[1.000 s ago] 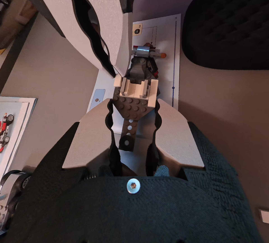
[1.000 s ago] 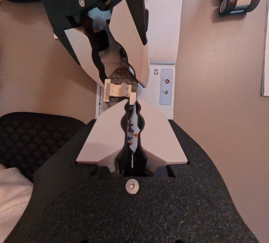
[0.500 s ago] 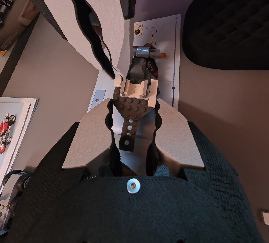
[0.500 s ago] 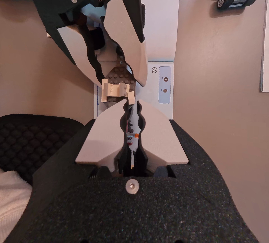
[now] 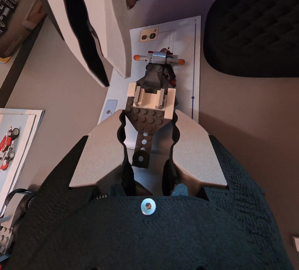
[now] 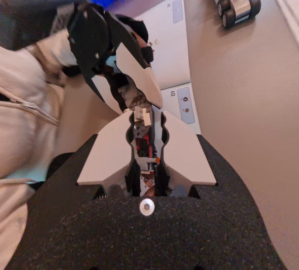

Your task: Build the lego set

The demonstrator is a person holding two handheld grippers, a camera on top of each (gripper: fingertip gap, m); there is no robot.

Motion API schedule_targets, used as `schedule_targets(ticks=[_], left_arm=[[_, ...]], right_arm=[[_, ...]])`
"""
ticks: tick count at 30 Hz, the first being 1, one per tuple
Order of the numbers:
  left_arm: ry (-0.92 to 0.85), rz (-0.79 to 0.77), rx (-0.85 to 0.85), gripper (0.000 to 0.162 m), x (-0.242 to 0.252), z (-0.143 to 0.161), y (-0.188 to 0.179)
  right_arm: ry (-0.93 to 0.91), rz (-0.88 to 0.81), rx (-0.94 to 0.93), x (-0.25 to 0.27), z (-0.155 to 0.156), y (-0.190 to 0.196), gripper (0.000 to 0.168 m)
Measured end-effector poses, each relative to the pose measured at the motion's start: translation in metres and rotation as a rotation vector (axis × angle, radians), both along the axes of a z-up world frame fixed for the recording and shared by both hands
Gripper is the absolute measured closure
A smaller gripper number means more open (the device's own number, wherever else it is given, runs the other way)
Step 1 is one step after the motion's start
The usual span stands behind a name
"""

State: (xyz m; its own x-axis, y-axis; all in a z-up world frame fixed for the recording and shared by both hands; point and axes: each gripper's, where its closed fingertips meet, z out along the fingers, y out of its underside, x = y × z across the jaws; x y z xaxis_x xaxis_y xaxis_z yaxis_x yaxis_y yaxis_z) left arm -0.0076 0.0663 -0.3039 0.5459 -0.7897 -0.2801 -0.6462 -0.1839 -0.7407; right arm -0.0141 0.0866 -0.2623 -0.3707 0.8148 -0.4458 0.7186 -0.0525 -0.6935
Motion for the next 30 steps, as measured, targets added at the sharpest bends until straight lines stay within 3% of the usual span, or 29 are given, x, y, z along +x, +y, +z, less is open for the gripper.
schedule_targets(ticks=[7,17,30], left_arm=[[0.006,0.000,0.012,0.106,0.000,0.000,0.001],[0.011,0.001,0.017,0.107,0.000,0.001,0.001],[0.035,-0.017,0.046,0.109,0.001,0.001,0.000]], right_arm=[[-0.044,-0.045,-0.342,0.002,-0.011,-0.002,0.139],[-0.118,-0.013,-0.364,0.004,-0.019,-0.008,0.158],[-0.260,0.019,-0.409,0.004,-0.024,-0.009,0.160]])
